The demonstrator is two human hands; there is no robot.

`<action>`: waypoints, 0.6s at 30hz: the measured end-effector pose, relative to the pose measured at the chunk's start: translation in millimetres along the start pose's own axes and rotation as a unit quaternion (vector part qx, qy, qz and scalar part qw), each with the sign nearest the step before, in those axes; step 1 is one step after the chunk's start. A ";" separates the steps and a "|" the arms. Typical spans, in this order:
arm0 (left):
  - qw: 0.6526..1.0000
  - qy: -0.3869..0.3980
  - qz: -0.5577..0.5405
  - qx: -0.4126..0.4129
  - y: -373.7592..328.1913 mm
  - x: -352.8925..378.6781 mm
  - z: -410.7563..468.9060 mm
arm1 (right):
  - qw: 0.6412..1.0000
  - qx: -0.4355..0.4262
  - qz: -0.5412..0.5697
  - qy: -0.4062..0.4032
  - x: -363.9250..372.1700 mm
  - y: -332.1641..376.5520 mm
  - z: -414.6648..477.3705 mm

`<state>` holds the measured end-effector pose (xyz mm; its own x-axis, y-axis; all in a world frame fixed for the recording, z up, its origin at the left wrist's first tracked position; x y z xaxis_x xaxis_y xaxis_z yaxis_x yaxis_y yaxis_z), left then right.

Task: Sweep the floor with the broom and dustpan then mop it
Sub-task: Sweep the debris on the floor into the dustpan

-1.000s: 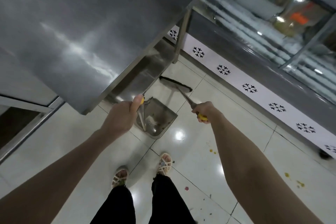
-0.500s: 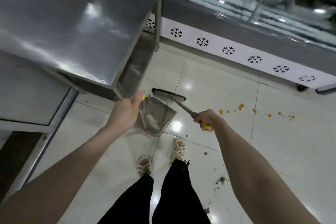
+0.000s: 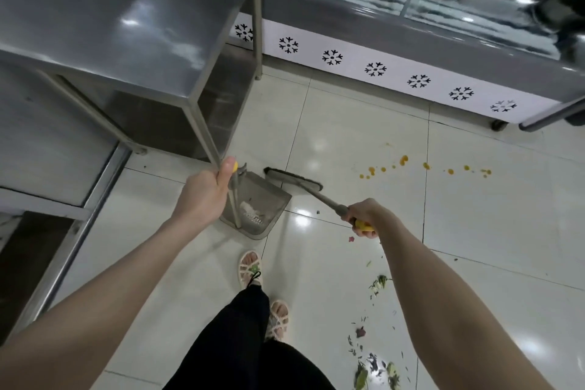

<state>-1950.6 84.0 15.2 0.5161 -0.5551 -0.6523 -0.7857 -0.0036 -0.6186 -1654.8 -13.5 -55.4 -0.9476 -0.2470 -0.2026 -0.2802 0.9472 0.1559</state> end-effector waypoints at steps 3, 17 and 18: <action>1.000 -0.009 0.008 -0.011 4.6 7.1 -22.0 | 1.000 -0.001 0.010 0.004 7.4 -34.3 -6.4; 1.000 -0.004 0.029 -0.012 35.2 17.0 -101.4 | 0.982 -0.047 0.179 0.037 54.5 -100.3 -50.3; 1.000 -0.001 0.029 -0.010 40.1 15.4 -103.2 | 0.979 -0.051 0.195 0.043 58.9 -99.4 -52.1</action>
<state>-2009.4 -10.6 25.6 0.4696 -0.5536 -0.6878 -0.8214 0.0117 -0.5702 -1690.8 -132.8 -32.4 -0.9937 0.1082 -0.0277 0.0948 0.9486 0.3019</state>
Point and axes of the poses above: each hand's wrist, its own z-axis towards the middle knuckle, its own x-axis out of the palm, y = z × x, the point moved 1 cm from there along z, towards the middle knuckle, and after that the axes turned 13 degrees about y, right-handed, at the moved point
